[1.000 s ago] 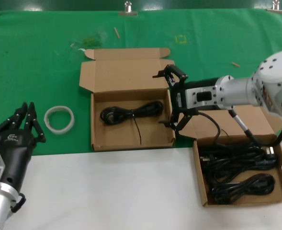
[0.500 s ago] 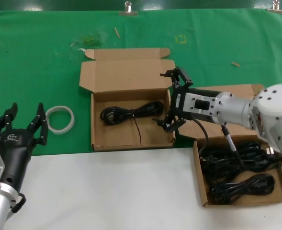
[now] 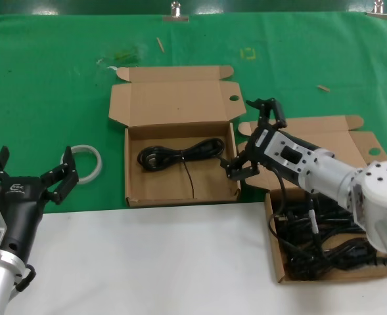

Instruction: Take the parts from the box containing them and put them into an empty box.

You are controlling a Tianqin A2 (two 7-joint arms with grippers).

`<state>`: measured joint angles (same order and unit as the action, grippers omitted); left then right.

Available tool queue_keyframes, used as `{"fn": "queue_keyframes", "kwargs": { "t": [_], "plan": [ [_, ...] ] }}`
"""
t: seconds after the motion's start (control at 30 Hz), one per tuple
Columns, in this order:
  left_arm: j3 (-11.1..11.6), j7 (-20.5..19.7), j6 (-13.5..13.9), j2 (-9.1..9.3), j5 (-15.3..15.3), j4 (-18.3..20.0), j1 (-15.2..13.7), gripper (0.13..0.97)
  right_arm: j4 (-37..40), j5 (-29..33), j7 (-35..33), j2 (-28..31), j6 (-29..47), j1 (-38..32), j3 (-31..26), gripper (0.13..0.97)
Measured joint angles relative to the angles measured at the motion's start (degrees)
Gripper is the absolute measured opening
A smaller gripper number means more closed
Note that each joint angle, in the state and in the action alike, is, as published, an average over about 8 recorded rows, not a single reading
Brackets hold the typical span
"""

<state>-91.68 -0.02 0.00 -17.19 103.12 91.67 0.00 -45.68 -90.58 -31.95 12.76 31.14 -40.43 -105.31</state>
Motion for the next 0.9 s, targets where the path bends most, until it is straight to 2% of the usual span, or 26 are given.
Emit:
{"fn": "queue_keyframes", "kwargs": {
  "t": [0.1,0.37,0.5,0.77,0.9],
  "plan": [
    [0.0,0.0,0.0,0.00,0.0,0.0,0.0,0.705,-3.2,-0.9,2.2,0.3,-2.2,2.8,0.9,0.966],
    [0.0,0.0,0.0,0.00,0.0,0.0,0.0,0.857,-11.7,-3.2,8.1,1.1,-7.9,10.3,3.5,0.966],
    [0.0,0.0,0.0,0.00,0.0,0.0,0.0,0.857,-15.9,-4.3,11.1,1.5,-10.8,14.0,4.7,0.966],
    [0.0,0.0,0.0,0.00,0.0,0.0,0.0,0.944,-24.4,-6.7,17.0,2.4,-16.6,21.5,7.2,0.966],
    [0.0,0.0,0.0,0.00,0.0,0.0,0.0,0.952,-28.7,-7.8,19.9,2.8,-19.4,25.3,8.5,0.966]
  ]
}}
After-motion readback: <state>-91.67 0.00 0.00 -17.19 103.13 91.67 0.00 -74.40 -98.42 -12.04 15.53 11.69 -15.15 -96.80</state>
